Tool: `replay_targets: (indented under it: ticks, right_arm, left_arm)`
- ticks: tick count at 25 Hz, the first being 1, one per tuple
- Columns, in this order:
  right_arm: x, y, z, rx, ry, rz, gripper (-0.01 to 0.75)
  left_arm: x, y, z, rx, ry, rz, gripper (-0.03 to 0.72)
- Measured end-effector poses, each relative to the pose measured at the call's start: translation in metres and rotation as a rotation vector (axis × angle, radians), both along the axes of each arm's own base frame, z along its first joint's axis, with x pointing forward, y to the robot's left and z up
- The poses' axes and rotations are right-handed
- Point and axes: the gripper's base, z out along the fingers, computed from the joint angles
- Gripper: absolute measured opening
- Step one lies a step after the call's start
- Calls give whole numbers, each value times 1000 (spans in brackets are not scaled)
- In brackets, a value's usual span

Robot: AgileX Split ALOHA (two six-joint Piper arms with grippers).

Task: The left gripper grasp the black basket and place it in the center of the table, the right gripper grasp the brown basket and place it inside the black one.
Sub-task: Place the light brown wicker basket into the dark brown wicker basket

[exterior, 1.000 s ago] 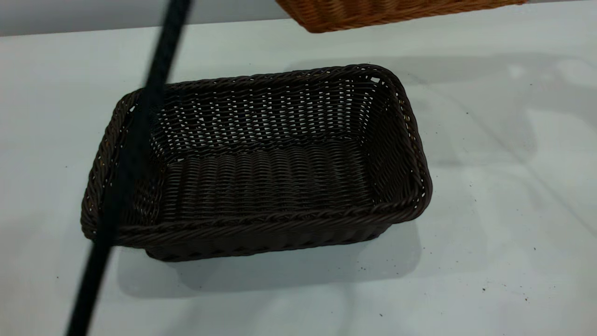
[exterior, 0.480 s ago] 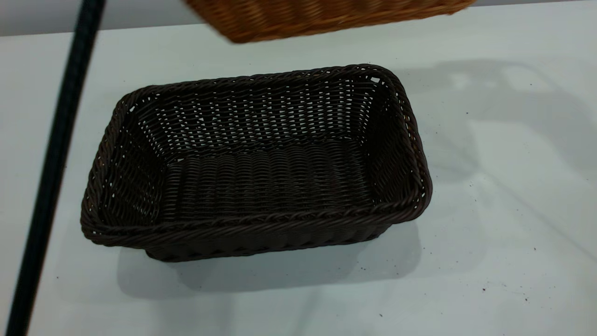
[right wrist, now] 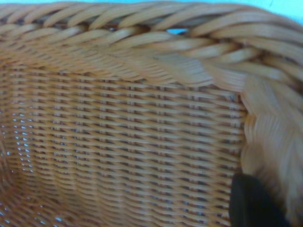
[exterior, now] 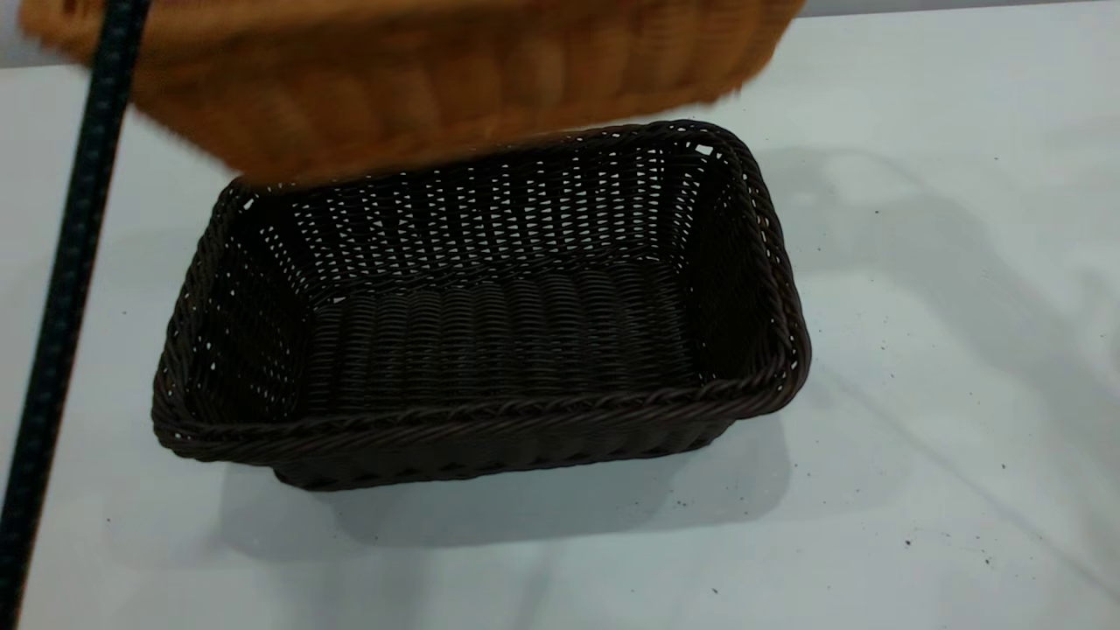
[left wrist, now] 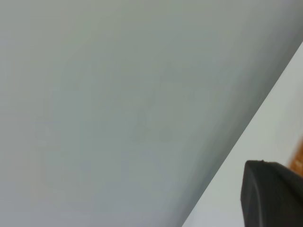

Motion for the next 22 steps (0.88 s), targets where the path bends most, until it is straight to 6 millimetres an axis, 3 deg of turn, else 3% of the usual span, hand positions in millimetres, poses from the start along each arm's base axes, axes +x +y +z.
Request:
replay_targets:
  ticks: [5, 11, 22]
  right_arm:
    - [-13, 6, -25, -30, 88, 26, 98]
    - [-25, 14, -40, -43, 145, 50, 98]
    - [-27, 16, -45, -51, 160, 55, 98]
  left_arm:
    - [0, 0, 0, 6, -8, -1, -1]
    - [1, 0, 2, 13, -21, -6, -1]
    - [1, 0, 1, 10, -15, -4, -1]
